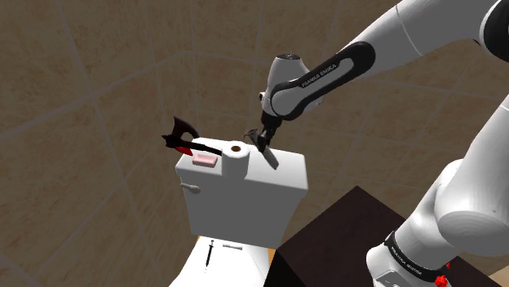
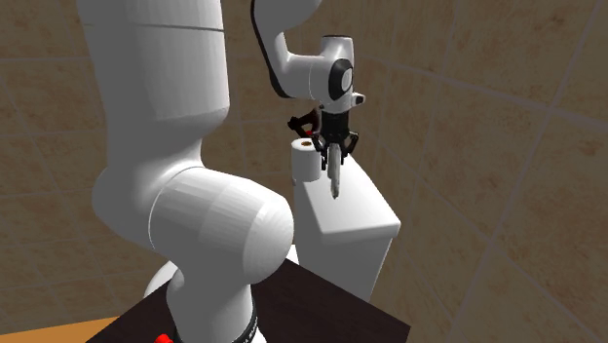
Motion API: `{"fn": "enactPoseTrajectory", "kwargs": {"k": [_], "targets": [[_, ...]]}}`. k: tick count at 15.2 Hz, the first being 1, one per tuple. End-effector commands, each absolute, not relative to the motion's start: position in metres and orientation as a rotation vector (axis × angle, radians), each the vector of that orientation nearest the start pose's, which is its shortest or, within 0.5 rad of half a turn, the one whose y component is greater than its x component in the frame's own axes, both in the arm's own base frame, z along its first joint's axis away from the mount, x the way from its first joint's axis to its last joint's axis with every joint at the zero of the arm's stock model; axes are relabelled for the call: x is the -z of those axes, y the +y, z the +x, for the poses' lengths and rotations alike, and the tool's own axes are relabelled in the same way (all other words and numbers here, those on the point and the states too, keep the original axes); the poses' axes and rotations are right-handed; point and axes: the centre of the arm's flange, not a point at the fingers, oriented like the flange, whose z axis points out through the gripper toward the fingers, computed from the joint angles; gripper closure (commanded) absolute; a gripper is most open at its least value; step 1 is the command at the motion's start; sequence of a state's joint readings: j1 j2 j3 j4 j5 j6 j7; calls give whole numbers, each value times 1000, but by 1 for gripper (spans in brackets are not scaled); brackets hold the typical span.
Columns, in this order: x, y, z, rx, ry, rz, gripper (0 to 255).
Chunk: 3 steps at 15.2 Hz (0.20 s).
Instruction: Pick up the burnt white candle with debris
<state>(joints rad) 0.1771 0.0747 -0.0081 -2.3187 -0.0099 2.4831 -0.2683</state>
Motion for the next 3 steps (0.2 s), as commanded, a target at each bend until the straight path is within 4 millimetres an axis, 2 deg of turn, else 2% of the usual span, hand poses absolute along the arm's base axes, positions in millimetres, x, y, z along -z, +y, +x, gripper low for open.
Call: {"fn": "enactPoseTrajectory", "kwargs": {"k": [1,3], "targets": [[-329,88,517,140,-695,-3072,255],[-330,88,517,140,-695,-3072,255]]}}
